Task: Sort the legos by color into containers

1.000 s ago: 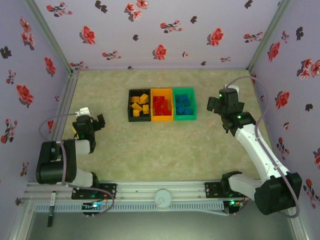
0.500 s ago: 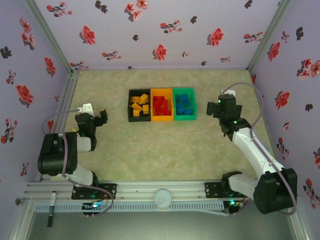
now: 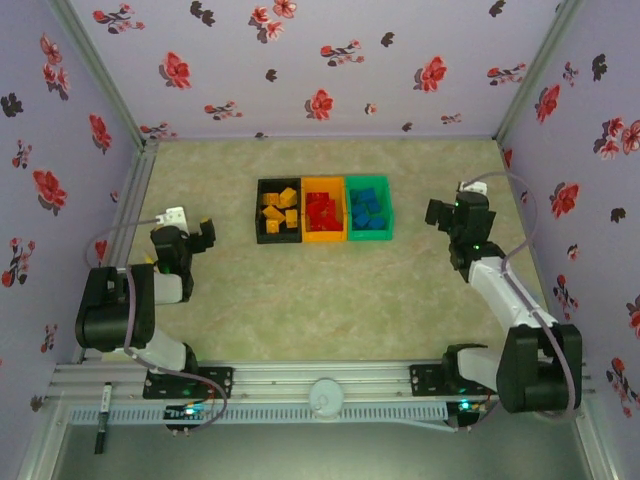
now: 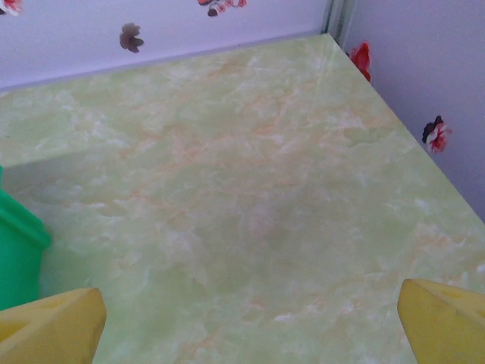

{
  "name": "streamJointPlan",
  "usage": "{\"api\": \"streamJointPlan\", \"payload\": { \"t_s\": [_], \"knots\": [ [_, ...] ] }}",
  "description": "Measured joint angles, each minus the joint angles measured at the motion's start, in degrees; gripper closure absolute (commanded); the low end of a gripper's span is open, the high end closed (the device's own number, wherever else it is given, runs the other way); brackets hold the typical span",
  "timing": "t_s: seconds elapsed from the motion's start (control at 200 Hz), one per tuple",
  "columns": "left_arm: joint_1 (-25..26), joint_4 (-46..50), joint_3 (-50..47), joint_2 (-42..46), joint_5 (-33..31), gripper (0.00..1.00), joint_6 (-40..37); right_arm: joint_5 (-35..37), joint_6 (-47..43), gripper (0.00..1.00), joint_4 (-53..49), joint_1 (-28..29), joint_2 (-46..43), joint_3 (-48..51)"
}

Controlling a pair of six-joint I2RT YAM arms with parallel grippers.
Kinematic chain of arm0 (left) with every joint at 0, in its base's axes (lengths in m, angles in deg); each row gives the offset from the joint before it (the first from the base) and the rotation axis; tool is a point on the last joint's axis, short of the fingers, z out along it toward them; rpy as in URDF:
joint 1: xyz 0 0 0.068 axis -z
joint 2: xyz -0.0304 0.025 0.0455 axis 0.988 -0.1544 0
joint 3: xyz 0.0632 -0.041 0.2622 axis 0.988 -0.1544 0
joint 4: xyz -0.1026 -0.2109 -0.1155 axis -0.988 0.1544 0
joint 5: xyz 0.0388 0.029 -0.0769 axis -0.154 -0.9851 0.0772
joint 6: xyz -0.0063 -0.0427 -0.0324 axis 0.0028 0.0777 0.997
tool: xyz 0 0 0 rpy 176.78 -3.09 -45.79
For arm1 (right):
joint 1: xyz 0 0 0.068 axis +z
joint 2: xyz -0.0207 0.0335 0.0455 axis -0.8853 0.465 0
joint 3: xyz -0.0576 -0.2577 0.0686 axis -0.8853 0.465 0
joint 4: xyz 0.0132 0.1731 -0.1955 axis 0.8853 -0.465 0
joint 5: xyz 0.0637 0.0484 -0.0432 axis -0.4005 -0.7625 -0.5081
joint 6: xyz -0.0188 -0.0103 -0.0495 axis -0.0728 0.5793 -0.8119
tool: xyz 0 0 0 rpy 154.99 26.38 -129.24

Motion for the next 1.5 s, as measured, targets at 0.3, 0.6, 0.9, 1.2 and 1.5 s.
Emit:
{"api": "streamJointPlan", "payload": {
  "t_s": [0.3,0.6,0.9,1.2,1.5],
  "knots": [
    [0.0,0.0,0.0,0.0,0.0,0.00,0.0,-2.8,0.0,0.00,13.4,-2.4,7.8,6.4],
    [0.0,0.0,0.0,0.0,0.0,0.00,0.0,-5.6,-0.2,0.00,32.7,-3.8,15.2,14.1],
    [0.0,0.0,0.0,0.0,0.0,0.00,0.0,-9.8,-1.0,0.01,40.9,-3.9,20.4,14.8],
    [0.0,0.0,0.0,0.0,0.0,0.00,0.0,-10.2,-1.0,0.00,43.5,-3.9,20.5,14.8],
    [0.0,0.0,0.0,0.0,0.0,0.00,0.0,-10.2,-1.0,0.00,43.8,-3.9,20.5,14.9]
  ]
}}
